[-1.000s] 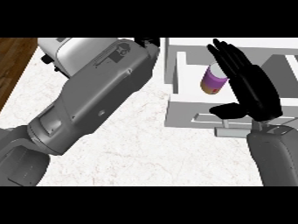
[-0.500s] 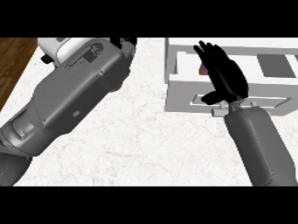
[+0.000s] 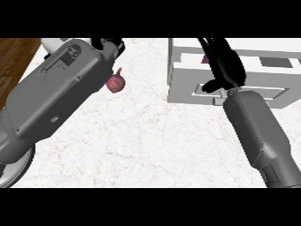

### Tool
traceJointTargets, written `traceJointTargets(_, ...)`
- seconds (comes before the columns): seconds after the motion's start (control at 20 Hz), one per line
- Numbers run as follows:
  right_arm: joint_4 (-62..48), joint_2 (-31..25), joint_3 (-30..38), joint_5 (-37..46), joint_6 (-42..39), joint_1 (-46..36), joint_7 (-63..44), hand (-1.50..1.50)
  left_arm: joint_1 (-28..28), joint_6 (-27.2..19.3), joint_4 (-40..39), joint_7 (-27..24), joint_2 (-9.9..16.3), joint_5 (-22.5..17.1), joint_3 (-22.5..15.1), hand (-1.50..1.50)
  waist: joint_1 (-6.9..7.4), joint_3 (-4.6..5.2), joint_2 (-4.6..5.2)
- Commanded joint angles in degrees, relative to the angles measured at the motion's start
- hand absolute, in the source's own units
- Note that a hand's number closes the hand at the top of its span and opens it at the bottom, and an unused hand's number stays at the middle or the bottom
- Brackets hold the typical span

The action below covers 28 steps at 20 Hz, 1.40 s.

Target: Pick up the can, place it into the drawer and close the drawer

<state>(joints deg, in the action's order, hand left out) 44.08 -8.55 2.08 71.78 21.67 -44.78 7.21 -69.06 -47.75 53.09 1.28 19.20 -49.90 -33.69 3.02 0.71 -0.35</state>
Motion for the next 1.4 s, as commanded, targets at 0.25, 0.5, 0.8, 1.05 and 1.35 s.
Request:
traceJointTargets(0.25, -16.9, -0.2, 5.0, 0.6, 12.3, -7.4, 0.8, -1.5, 3.4, -0.7, 5.9, 2.0, 2.3, 1.6, 1.1, -1.5, 0.75, -0.81, 1.37)
traceJointTargets(0.5, -22.7, -3.1, 7.0, 0.8, 15.9, -12.1, 2.4, -1.5, 4.4, 1.8, 6.4, 3.1, 5.2, 2.3, 1.7, -1.5, 1.37, -0.84, 1.89)
traceJointTargets(0.8, -27.4, -3.7, 8.1, 1.5, 15.6, -19.9, -0.5, -1.5, 4.0, 0.1, 11.0, 7.0, 7.5, 3.4, 1.5, -1.5, 2.14, -0.83, 1.66)
traceJointTargets(1.05, -30.3, -5.6, 8.4, 2.6, 16.3, -22.8, -2.0, -1.5, 3.9, -0.6, 11.9, 7.2, 6.4, 4.0, 1.6, -1.5, 2.93, -0.85, 2.3)
traceJointTargets(1.35, -32.0, -7.4, 9.8, 1.5, 15.3, -24.6, -0.7, -1.5, 5.1, 0.6, 14.8, 7.4, 7.9, 4.7, 1.4, -1.5, 3.83, -0.92, 2.56)
